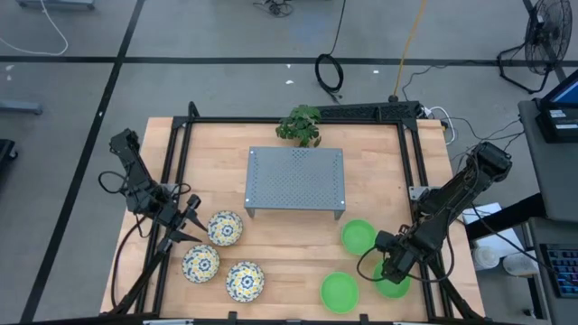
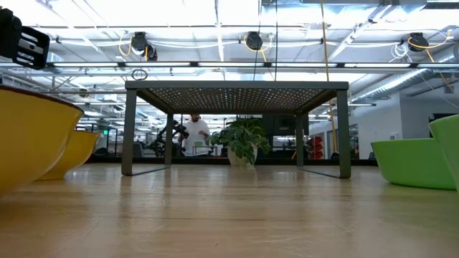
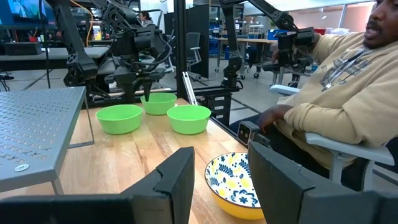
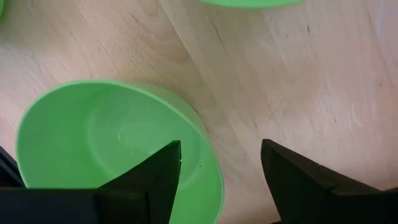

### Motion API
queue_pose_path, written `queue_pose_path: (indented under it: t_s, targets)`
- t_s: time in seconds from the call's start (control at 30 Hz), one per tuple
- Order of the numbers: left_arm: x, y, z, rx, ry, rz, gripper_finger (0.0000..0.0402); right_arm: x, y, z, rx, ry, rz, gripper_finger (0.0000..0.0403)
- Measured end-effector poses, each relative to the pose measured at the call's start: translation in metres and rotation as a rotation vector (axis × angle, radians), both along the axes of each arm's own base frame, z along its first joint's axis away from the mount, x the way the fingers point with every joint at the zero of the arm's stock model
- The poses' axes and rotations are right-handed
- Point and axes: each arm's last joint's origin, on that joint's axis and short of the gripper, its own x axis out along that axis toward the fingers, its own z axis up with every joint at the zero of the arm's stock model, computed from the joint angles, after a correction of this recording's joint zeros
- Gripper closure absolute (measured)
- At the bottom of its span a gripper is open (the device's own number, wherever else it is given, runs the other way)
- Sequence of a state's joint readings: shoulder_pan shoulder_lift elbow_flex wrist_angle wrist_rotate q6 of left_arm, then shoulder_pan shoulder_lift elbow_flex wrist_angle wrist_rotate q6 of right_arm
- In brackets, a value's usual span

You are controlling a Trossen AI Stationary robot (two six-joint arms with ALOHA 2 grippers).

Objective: Pick & Place Mini bowls
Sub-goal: Put the bottom right green bowl on the shelf

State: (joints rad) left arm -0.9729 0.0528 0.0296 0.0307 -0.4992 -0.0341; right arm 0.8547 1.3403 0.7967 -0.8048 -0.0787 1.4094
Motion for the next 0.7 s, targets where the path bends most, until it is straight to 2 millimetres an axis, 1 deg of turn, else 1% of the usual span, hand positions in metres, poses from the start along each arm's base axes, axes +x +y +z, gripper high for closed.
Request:
queue_pose_path:
  t_s: [0.37, 0.7]
  targets:
    - [0.0000, 0.0000, 0.0000, 0.000, 0.000, 0.000, 0.0249, 0.0000, 0.0000, 0.0000, 0.000, -0.002, 0.008, 0.0277]
    - [0.0000, 0.0000, 0.0000, 0.000, 0.000, 0.000, 0.0249, 0.0000, 0.0000, 0.0000, 0.000, -0.001, 0.008, 0.0316]
